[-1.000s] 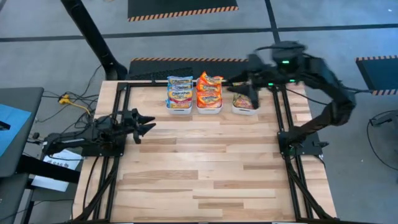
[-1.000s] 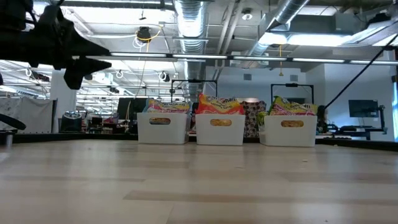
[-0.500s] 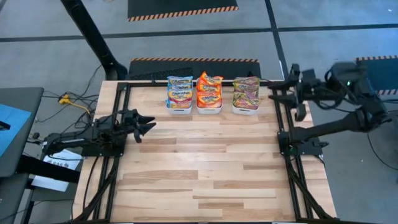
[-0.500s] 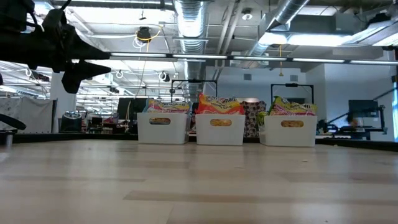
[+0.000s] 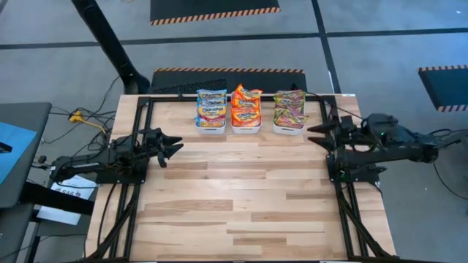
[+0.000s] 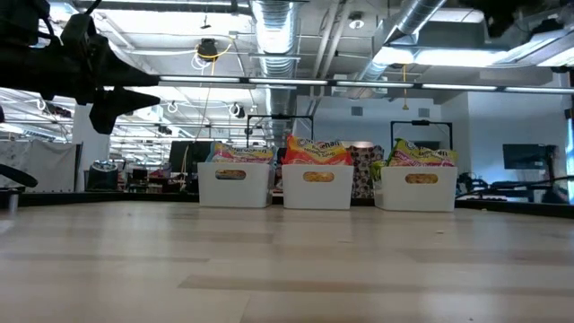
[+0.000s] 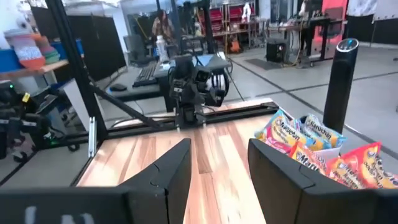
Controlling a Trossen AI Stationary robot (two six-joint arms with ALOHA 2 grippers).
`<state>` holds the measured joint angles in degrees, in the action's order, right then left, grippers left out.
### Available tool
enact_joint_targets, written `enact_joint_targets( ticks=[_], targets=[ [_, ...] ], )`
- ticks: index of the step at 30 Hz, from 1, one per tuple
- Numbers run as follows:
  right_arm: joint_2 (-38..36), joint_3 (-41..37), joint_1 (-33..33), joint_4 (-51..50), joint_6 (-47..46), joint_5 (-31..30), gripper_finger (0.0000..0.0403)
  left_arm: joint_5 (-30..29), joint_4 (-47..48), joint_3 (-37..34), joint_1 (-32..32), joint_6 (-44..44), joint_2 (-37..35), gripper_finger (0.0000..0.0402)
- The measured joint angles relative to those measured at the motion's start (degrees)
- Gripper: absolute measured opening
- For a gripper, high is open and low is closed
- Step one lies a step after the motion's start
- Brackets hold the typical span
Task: Sort Maruchan noodles
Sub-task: Return to Home Position
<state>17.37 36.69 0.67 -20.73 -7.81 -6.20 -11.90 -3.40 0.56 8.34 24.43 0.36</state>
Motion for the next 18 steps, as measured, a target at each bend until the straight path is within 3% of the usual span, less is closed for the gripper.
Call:
enact_joint_targets(
  ticks=[5, 10, 14, 18],
  targets=[
    [-8.7, -11.2, 0.0, 3.6, -2.3, -0.2, 0.0182, -0.1, 0.0, 0.0, 0.0, -1.2, 0.0, 0.0174],
    [-17.4, -19.8, 0.0, 5.0, -6.4, -1.1, 0.0182, 0.0, 0.0, 0.0, 0.0, -9.6, 0.0, 0.0174],
    [-16.9, -23.2, 0.0, 6.4, -7.4, -1.3, 0.0182, 0.0, 0.0, 0.0, 0.0, -16.5, 0.0, 0.0174],
    [-16.6, -27.3, 0.0, 8.6, -9.8, -1.4, 0.0182, -0.1, 0.0, -0.1, 0.0, -18.1, 0.0, 0.0174]
  ],
)
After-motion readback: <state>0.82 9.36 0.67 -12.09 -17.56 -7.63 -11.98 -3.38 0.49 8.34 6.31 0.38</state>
